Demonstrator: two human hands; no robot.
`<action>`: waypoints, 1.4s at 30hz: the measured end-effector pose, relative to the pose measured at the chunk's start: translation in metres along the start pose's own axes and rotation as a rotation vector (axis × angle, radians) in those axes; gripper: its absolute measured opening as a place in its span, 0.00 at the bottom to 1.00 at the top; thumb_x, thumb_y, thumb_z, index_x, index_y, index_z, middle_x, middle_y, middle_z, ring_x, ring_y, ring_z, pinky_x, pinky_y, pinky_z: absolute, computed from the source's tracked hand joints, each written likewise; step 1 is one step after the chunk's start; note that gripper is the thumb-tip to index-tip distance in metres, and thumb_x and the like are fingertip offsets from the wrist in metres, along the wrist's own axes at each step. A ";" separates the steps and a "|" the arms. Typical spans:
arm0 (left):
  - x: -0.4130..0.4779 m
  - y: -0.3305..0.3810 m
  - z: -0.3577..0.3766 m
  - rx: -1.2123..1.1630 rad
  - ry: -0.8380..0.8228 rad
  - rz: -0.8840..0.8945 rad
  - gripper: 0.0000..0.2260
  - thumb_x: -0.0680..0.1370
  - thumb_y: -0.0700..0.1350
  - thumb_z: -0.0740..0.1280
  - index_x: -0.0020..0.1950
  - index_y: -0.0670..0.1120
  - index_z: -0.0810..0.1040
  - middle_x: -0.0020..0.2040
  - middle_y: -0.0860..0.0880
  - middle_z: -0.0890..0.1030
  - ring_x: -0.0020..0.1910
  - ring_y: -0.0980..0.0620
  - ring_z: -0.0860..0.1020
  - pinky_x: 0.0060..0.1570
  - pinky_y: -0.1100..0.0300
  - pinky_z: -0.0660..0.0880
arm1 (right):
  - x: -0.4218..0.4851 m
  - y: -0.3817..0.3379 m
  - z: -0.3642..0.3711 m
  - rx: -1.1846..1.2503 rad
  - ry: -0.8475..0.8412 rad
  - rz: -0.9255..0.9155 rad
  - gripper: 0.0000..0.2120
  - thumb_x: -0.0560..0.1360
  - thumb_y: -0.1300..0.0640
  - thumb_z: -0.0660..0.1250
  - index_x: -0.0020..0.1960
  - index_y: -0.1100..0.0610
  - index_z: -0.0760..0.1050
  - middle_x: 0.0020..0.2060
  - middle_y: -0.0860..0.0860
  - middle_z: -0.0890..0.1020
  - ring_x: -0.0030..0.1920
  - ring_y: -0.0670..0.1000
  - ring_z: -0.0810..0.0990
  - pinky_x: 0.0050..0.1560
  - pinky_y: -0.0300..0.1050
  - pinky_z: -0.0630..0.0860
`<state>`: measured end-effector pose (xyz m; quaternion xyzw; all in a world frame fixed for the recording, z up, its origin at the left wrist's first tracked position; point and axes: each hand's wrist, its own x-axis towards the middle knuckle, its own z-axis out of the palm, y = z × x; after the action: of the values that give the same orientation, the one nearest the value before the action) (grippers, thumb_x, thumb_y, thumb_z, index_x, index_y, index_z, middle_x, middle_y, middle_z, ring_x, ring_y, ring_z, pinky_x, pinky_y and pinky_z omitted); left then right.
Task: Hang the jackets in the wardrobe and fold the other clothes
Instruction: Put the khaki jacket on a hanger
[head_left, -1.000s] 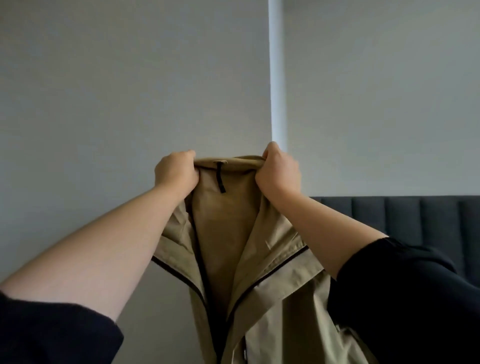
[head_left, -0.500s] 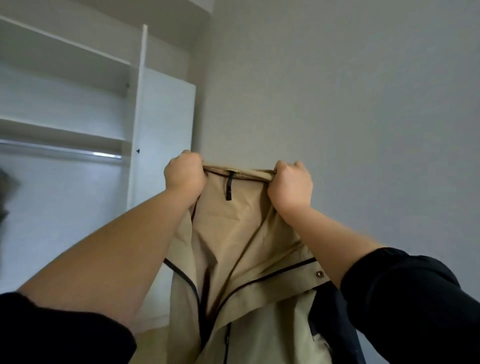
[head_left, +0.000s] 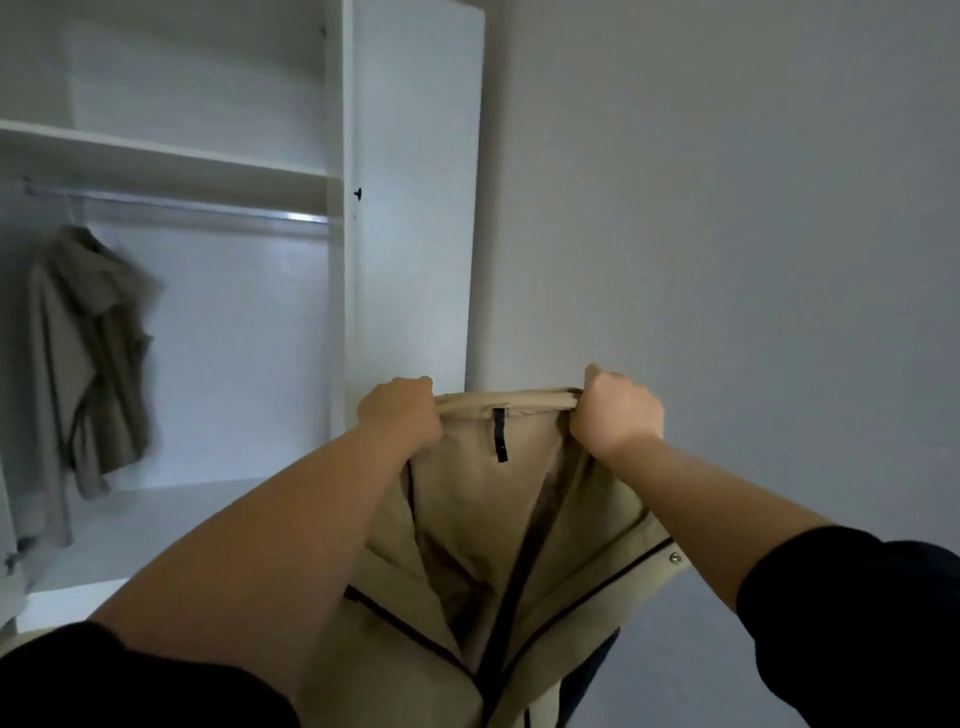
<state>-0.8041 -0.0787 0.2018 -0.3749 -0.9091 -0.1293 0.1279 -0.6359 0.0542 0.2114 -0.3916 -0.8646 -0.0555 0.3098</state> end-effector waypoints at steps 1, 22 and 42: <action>0.001 -0.006 0.009 -0.028 -0.066 -0.022 0.14 0.74 0.41 0.62 0.59 0.47 0.74 0.54 0.48 0.76 0.48 0.48 0.75 0.41 0.59 0.68 | -0.003 -0.002 0.010 -0.012 -0.042 -0.001 0.03 0.73 0.60 0.58 0.45 0.56 0.65 0.48 0.57 0.79 0.50 0.60 0.77 0.41 0.45 0.67; -0.202 -0.054 -0.111 -0.326 -0.753 -0.222 0.07 0.76 0.42 0.55 0.39 0.44 0.68 0.28 0.48 0.66 0.21 0.55 0.62 0.23 0.69 0.56 | -0.181 -0.034 -0.141 0.345 -0.744 0.359 0.11 0.77 0.58 0.56 0.51 0.62 0.75 0.49 0.59 0.80 0.52 0.58 0.80 0.50 0.50 0.76; -0.281 -0.030 -0.088 -0.835 -0.800 0.324 0.12 0.76 0.51 0.68 0.54 0.45 0.78 0.53 0.45 0.80 0.52 0.49 0.79 0.55 0.53 0.77 | -0.235 -0.044 -0.146 0.784 -0.021 0.215 0.06 0.71 0.66 0.61 0.40 0.58 0.75 0.32 0.49 0.76 0.35 0.49 0.74 0.35 0.39 0.70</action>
<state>-0.6209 -0.3105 0.1874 -0.5466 -0.6903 -0.3032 -0.3644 -0.4779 -0.1768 0.1985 -0.3325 -0.7776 0.3149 0.4309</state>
